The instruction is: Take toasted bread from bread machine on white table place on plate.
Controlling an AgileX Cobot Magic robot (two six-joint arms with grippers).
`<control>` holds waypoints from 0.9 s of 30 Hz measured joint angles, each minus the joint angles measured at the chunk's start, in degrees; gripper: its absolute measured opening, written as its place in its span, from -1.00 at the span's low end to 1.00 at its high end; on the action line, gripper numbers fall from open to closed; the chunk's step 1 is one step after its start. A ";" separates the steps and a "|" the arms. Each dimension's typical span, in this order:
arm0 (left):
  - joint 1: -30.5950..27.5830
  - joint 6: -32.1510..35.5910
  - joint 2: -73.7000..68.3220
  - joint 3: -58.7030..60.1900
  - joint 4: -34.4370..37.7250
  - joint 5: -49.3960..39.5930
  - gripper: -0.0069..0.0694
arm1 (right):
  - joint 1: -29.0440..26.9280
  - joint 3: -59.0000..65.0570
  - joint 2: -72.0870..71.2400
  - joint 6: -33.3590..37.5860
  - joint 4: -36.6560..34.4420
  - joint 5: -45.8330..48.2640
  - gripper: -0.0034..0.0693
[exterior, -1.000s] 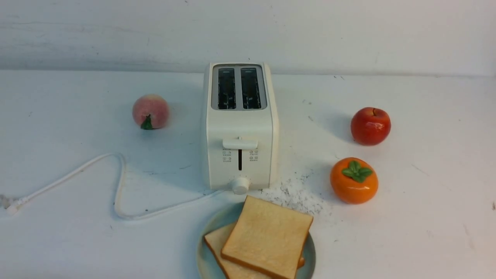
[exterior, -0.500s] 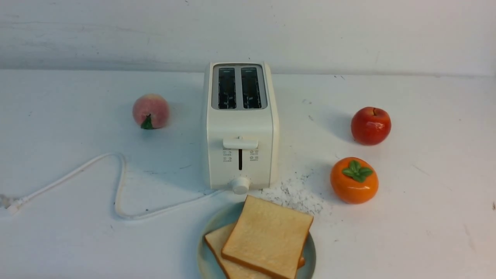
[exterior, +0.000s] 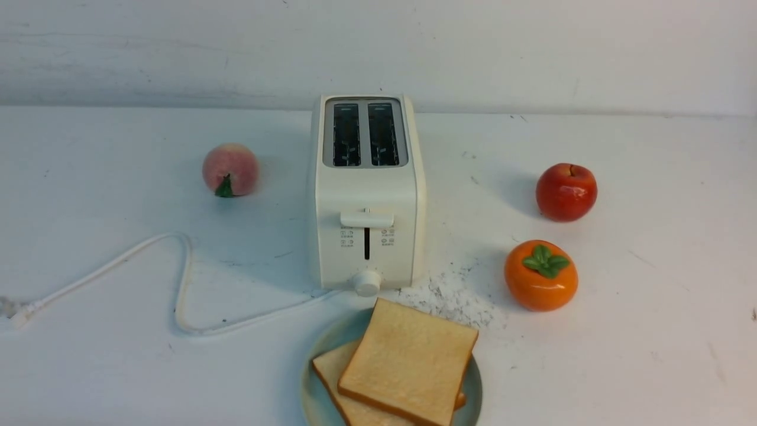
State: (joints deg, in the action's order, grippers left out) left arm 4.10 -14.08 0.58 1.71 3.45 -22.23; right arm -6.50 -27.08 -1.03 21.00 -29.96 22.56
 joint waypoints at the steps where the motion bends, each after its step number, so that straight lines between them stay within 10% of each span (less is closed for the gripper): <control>1: 0.00 0.00 0.00 0.00 0.00 0.00 -0.74 | 0.00 1.26 0.00 0.29 2.65 -0.73 -0.69; 9: 0.00 0.00 0.00 0.04 0.00 -0.06 -0.74 | 0.09 10.63 0.51 -3.41 19.82 0.70 -0.67; 15: 0.00 0.00 0.00 0.04 -0.05 -0.13 -0.72 | 7.61 20.25 0.45 -21.00 33.60 2.83 -0.65; 27: 0.00 0.00 0.00 0.04 -0.17 -0.13 -0.70 | 8.72 28.22 0.45 -28.20 34.85 -2.53 -0.61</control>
State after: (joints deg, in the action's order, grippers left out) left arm 4.10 -14.08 0.58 1.75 3.29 -22.37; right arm 2.22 1.14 -0.58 -7.20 4.89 20.03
